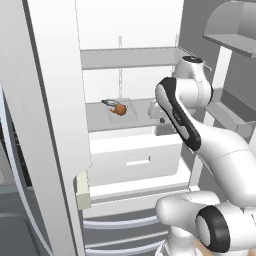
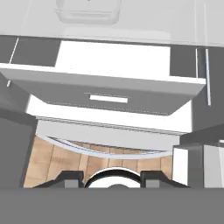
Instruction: Place the tupperware containing the fish and onion meal in the microwave. Close the microwave door and press the start button to reheat the meal.
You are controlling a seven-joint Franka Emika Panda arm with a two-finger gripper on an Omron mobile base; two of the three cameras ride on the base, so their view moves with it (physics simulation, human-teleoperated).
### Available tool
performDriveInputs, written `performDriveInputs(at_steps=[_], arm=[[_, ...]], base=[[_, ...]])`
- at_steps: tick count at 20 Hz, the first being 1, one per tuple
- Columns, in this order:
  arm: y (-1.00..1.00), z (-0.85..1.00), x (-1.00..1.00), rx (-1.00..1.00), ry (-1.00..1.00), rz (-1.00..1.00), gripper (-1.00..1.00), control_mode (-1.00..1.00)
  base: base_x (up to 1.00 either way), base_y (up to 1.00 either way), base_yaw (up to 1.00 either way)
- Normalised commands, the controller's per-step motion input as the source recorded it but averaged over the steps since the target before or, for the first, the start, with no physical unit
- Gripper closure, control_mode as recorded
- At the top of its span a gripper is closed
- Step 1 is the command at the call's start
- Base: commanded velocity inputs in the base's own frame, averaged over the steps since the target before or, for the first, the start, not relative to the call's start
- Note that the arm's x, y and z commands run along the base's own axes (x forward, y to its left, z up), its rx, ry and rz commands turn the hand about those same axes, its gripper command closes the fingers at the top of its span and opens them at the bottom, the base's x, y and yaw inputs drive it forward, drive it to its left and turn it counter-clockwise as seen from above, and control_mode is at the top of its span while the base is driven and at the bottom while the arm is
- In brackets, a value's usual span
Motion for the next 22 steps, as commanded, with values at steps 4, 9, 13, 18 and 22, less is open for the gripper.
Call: performDriveInputs(at_steps=[4, 9, 13, 18, 22], arm=[[0.30, -0.03, -0.33, -0.06, -0.36, 0.11, -1.00, -1.00], [0.62, 0.03, 0.07, -0.15, -0.27, 0.40, -1.00, -1.00], [0.36, 0.00, 0.69, -0.34, 0.07, 0.31, -1.00, -1.00], [0.21, 0.00, 0.82, -0.30, 0.16, 0.07, -1.00, -1.00], [0.04, -0.08, 0.42, -0.16, 0.05, 0.04, -1.00, -1.00]], base=[[0.00, 0.00, 0.00], [0.00, 0.00, 0.00], [0.00, 0.00, 0.00], [0.00, 0.00, 0.00], [0.00, 0.00, 0.00]])
